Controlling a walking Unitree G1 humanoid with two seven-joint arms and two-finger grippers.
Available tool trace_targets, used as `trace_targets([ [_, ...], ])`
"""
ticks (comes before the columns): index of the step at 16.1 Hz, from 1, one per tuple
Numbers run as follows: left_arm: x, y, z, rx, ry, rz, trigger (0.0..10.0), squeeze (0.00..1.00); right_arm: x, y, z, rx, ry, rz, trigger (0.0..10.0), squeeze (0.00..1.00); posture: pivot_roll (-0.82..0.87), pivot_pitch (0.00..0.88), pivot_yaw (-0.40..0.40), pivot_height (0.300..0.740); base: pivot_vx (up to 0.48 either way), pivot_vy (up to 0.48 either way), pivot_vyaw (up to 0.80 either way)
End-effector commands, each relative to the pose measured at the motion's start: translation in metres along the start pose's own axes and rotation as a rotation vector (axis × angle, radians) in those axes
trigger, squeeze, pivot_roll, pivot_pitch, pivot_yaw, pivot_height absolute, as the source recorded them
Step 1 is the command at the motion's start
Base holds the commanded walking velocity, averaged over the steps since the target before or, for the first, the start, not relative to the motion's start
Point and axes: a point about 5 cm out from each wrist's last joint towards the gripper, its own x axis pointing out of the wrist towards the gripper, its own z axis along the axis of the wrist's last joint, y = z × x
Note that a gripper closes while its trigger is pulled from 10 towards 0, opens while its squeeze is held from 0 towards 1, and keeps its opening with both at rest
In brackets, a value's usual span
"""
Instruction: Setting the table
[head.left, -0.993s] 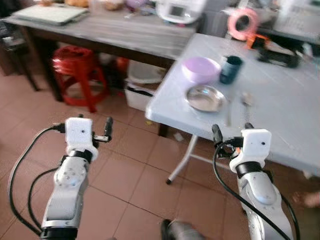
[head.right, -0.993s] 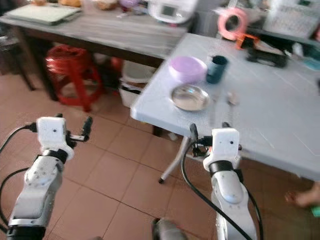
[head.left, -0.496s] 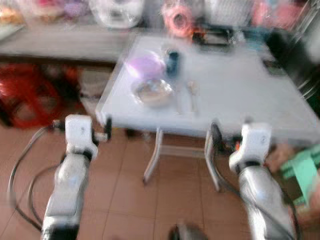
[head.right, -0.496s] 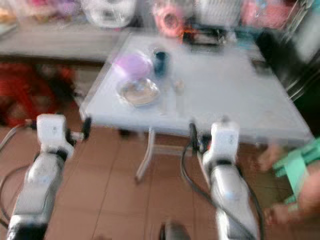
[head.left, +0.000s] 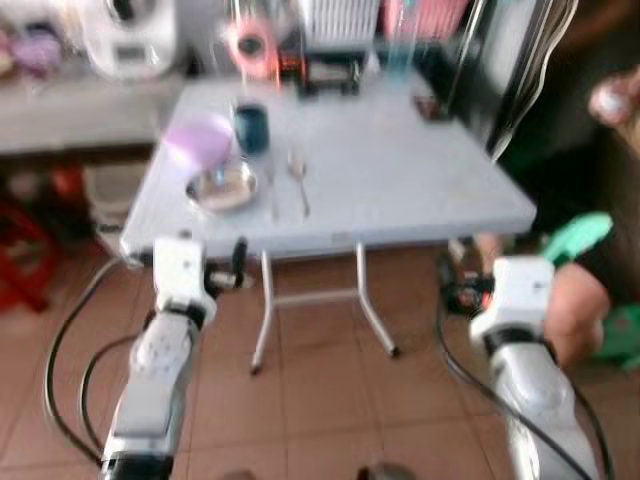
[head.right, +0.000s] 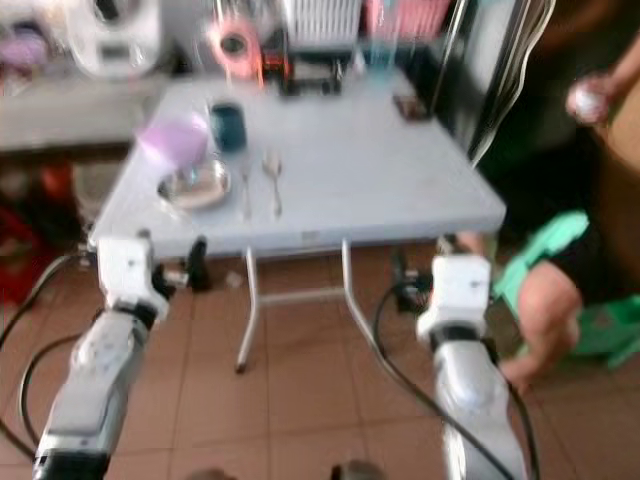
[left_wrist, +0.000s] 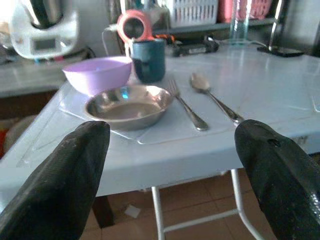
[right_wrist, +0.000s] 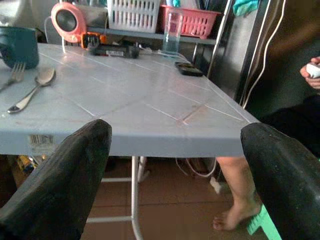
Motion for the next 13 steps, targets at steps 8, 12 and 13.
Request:
trace_targets([
  [8,-0.0012,0.0036,0.0043,0.025,-0.02,-0.007,10.0,0.0,-0.0015,0.0072,0.0048,0.002,-0.019,0.029,10.0,0.0,-0.06,0.021,0.005,0.74,0.06,0.0,0.0],
  [12,-0.0014,0.0025,0.0038,0.021,-0.017,-0.006,10.0,0.0,-0.0028,0.0099,0.0057,-0.003,-0.026,0.039,10.0,0.0,-0.06,0.026,0.006,0.74,0.07,0.0,0.2],
  [13,-0.0013,0.0014,0.0041,0.021,-0.018,-0.008,10.0,0.0,-0.0033,0.0106,0.0055,-0.003,-0.024,0.044,10.0,0.0,-0.06,0.026,0.006,0.74,0.289,0.0,0.0],
])
